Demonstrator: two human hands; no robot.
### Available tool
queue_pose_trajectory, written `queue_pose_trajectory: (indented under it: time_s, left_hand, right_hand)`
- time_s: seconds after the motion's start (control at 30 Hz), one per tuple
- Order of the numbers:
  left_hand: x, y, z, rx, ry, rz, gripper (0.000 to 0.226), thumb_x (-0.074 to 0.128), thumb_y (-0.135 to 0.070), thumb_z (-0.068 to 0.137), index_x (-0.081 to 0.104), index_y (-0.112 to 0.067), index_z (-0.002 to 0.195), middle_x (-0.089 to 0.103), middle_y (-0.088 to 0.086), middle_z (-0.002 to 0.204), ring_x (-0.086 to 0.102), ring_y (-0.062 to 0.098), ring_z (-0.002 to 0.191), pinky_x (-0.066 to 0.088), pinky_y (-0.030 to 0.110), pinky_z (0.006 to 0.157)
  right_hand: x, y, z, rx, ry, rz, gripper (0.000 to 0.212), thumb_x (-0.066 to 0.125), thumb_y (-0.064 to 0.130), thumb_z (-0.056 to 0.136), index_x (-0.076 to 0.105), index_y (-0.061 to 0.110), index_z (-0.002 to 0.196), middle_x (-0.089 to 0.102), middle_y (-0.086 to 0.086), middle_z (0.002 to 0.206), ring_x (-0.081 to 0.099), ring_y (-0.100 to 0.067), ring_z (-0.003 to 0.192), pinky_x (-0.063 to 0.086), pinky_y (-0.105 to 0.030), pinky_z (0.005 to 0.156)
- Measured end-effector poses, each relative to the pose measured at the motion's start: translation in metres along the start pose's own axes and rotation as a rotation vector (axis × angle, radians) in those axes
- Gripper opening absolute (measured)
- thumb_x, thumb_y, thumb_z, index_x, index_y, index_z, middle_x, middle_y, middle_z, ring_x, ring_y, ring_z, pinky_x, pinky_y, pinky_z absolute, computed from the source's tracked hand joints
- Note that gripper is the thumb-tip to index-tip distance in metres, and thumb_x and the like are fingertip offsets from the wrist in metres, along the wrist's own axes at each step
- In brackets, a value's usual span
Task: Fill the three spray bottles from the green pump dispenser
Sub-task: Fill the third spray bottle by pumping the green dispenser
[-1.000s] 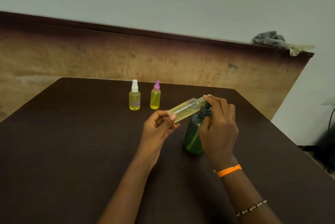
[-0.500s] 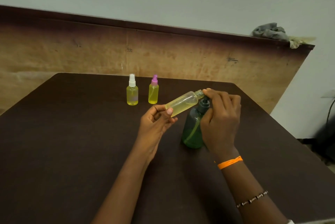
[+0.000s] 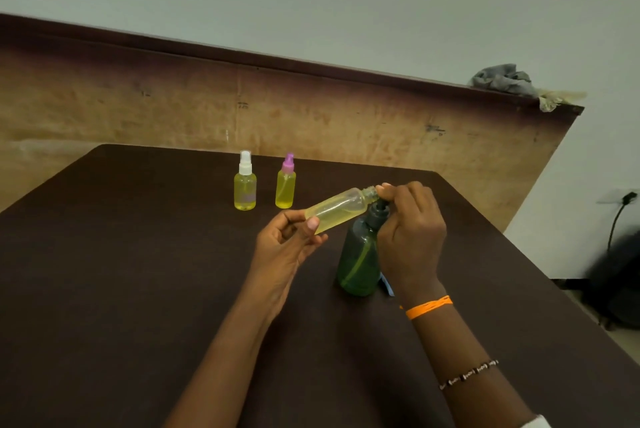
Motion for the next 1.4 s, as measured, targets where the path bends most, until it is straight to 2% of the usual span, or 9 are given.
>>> queue_pose_trajectory:
  time_s: [0.2,0.27,0.4,0.6,0.7,0.9,0.97,1.27,1.4]
  left_hand:
    - [0.006,-0.003,-0.004,0.0,0.01,0.025,0.029,0.064,-0.019,0.067,0.058,-0.005,0.092,0.067,-0.005,0.067,0.064,0.006,0.06,0.054,0.032,0.085]
    - [0.006,-0.003,-0.003,-0.003,0.009,0.02,0.032,0.065,-0.02,0.067,0.058,-0.004,0.094,0.067,-0.005,0.067,0.064,0.006,0.06,0.055,0.032,0.084]
    - [0.004,-0.001,-0.001,-0.008,0.013,0.019,0.034,0.065,-0.022,0.066,0.057,-0.004,0.094,0.067,-0.005,0.068,0.064,0.006,0.06,0.055,0.032,0.084]
    - [0.004,0.0,-0.004,-0.026,-0.017,0.028,0.037,0.065,-0.023,0.067,0.058,-0.003,0.097,0.068,-0.004,0.071,0.064,0.007,0.061,0.056,0.033,0.083]
    - [0.006,-0.001,-0.003,-0.022,-0.004,0.026,0.035,0.064,-0.022,0.067,0.058,-0.003,0.096,0.067,-0.005,0.07,0.064,0.007,0.061,0.056,0.032,0.082]
    - [0.004,0.001,-0.001,-0.016,0.005,0.027,0.032,0.064,-0.022,0.066,0.057,-0.004,0.093,0.068,-0.006,0.067,0.064,0.006,0.059,0.055,0.033,0.083]
    - [0.003,0.002,0.0,-0.021,0.004,0.012,0.032,0.064,-0.021,0.066,0.057,-0.003,0.092,0.068,-0.006,0.067,0.063,0.006,0.058,0.055,0.034,0.083]
    - [0.006,0.0,-0.002,-0.029,0.015,0.025,0.032,0.064,-0.022,0.066,0.058,-0.005,0.093,0.068,-0.007,0.066,0.063,0.005,0.058,0.055,0.032,0.083]
    - [0.007,0.001,-0.003,-0.029,0.018,0.046,0.034,0.066,-0.023,0.066,0.058,-0.005,0.093,0.066,-0.006,0.066,0.062,0.005,0.058,0.055,0.034,0.085]
  right_hand:
    - [0.0,0.0,0.027,-0.019,0.107,0.011,0.031,0.035,0.009,0.077,0.064,0.004,0.068,0.061,-0.007,0.069,0.056,-0.025,0.065,0.043,-0.032,0.047]
    - [0.0,-0.001,0.025,-0.006,0.094,0.052,0.031,0.035,0.008,0.078,0.064,0.003,0.07,0.06,-0.008,0.07,0.055,-0.024,0.068,0.042,-0.031,0.051]
    - [0.0,-0.001,0.004,0.034,0.002,0.037,0.028,0.038,0.004,0.088,0.064,-0.001,0.076,0.056,-0.01,0.072,0.044,-0.018,0.077,0.032,-0.017,0.061]
    - [0.0,0.001,0.013,-0.004,0.027,-0.066,0.024,0.041,0.004,0.082,0.062,0.005,0.071,0.056,-0.004,0.069,0.042,-0.017,0.082,0.035,-0.025,0.05]
    - [-0.002,0.006,0.026,-0.036,0.049,-0.084,0.022,0.041,0.006,0.076,0.061,0.008,0.068,0.058,-0.001,0.068,0.042,-0.016,0.083,0.031,-0.022,0.052]
    - [0.0,-0.001,-0.007,0.074,0.003,0.011,0.038,0.036,-0.002,0.074,0.066,0.004,0.096,0.06,-0.006,0.087,0.044,-0.017,0.085,0.039,-0.022,0.059]
    - [0.002,-0.002,-0.011,0.085,0.016,-0.009,0.041,0.035,-0.004,0.074,0.066,0.005,0.099,0.061,-0.006,0.089,0.045,-0.017,0.084,0.04,-0.022,0.059]
    - [-0.002,0.005,0.025,0.039,0.103,-0.059,0.027,0.036,0.011,0.075,0.063,0.01,0.074,0.059,0.002,0.074,0.041,-0.014,0.084,0.022,-0.012,0.049]
    - [0.001,-0.004,-0.002,0.098,0.028,-0.009,0.033,0.038,-0.004,0.075,0.066,0.006,0.09,0.058,-0.004,0.082,0.044,-0.016,0.08,0.029,-0.015,0.058]
Point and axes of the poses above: each hand's wrist, its own z-axis towards the middle knuckle, its own x-axis out of the palm, y = z × x, the point moved 9 cm from there along z, towards the middle knuckle
